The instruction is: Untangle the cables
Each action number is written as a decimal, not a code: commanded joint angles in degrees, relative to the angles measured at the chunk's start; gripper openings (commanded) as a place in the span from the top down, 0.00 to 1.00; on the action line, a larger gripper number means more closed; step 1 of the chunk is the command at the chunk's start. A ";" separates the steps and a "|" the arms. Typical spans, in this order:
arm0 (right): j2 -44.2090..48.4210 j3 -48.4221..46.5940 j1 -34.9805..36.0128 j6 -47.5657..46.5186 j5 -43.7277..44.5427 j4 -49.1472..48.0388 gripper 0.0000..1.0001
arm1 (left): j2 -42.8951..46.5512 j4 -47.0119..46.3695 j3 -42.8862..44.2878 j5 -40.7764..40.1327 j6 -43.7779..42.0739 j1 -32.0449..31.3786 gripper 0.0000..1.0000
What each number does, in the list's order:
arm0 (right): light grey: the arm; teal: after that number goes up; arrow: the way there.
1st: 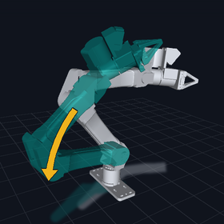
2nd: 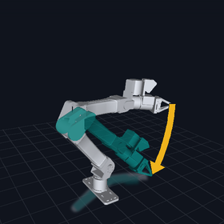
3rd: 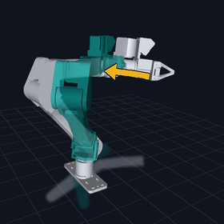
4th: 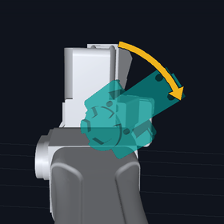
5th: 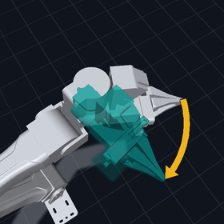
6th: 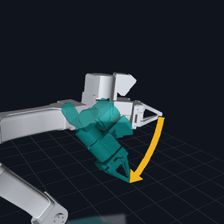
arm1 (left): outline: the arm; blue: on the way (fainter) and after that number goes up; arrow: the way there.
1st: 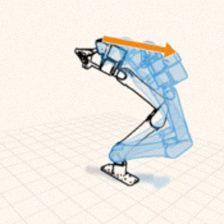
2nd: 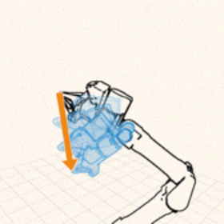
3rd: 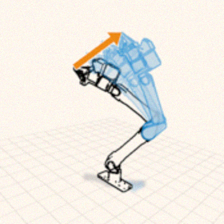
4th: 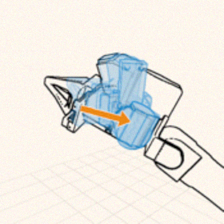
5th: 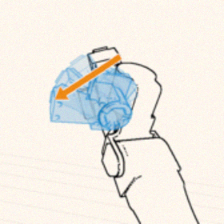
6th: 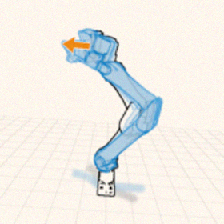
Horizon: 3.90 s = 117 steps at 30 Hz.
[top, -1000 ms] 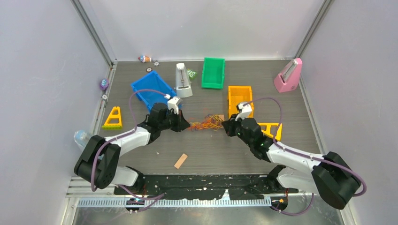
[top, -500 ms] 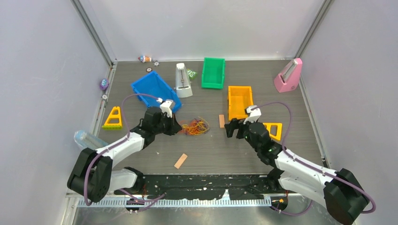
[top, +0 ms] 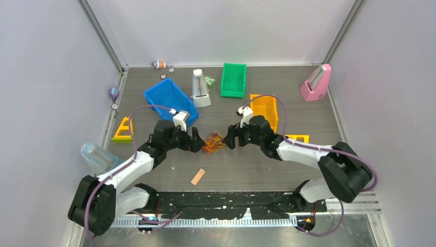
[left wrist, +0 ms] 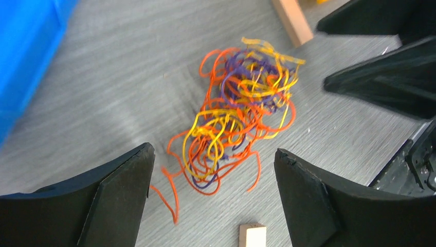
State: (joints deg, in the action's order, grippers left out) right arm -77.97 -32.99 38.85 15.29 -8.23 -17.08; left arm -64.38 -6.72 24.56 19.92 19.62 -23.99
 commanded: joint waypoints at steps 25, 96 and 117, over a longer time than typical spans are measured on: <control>-11.11 -2.85 2.71 4.87 -2.75 -8.24 0.94 | -25.84 3.41 19.19 5.55 -8.89 -6.71 1.00; -18.70 -18.47 6.70 11.34 15.50 13.69 0.29 | -29.14 -7.85 21.11 6.51 1.12 -0.25 0.81; 2.85 -3.77 6.00 14.30 30.02 30.66 0.89 | 8.47 14.54 22.90 -12.68 8.56 5.60 1.00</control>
State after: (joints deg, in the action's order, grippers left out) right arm -78.89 -39.11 45.25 27.81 16.93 8.38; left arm -60.88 1.83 44.93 13.39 24.12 -22.57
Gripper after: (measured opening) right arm 0.142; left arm 0.006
